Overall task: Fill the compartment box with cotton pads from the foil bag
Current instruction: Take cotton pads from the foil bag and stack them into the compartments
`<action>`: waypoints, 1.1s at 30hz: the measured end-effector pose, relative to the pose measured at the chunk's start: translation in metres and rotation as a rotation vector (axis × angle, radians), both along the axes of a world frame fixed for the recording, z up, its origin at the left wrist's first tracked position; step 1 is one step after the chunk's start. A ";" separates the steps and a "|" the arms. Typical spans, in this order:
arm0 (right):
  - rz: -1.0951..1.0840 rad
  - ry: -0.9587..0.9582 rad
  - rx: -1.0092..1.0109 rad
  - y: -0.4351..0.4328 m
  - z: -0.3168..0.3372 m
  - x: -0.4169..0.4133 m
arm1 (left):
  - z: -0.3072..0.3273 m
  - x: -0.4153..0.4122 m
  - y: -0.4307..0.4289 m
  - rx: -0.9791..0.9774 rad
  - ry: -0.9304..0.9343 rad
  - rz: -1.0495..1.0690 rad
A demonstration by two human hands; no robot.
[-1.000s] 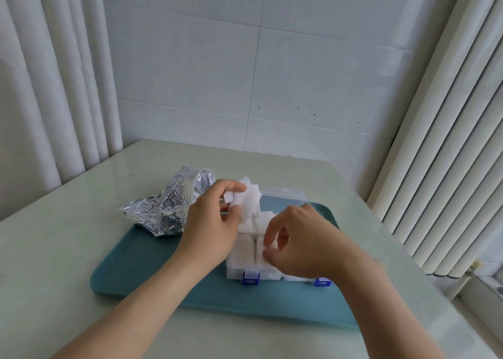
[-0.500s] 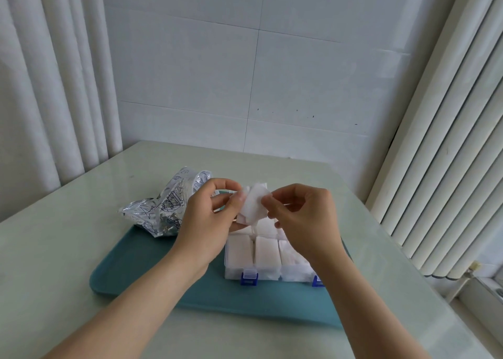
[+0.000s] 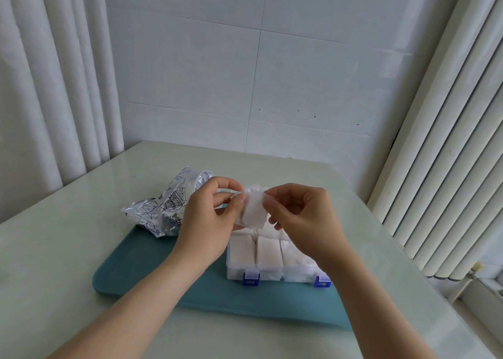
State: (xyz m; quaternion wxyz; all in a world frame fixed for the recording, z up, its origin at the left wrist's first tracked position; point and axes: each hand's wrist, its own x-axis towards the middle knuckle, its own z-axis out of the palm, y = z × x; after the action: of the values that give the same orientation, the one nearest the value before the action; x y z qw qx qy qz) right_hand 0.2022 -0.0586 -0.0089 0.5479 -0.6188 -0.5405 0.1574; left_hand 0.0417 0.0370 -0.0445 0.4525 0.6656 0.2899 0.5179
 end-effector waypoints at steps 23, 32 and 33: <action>-0.127 -0.115 -0.039 0.002 -0.003 0.005 | 0.004 -0.002 -0.003 -0.061 0.074 -0.164; 0.090 0.270 -0.112 -0.009 0.008 0.008 | 0.001 -0.002 0.005 -0.135 -0.076 -0.046; 0.160 0.303 -0.147 -0.009 0.008 0.006 | 0.002 -0.002 0.005 -0.153 -0.087 -0.065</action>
State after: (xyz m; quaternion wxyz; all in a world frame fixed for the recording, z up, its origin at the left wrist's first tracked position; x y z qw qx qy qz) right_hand 0.2078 -0.0681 -0.0008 0.5621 -0.5814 -0.4864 0.3309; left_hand 0.0402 0.0418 -0.0428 0.5308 0.6151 0.2867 0.5076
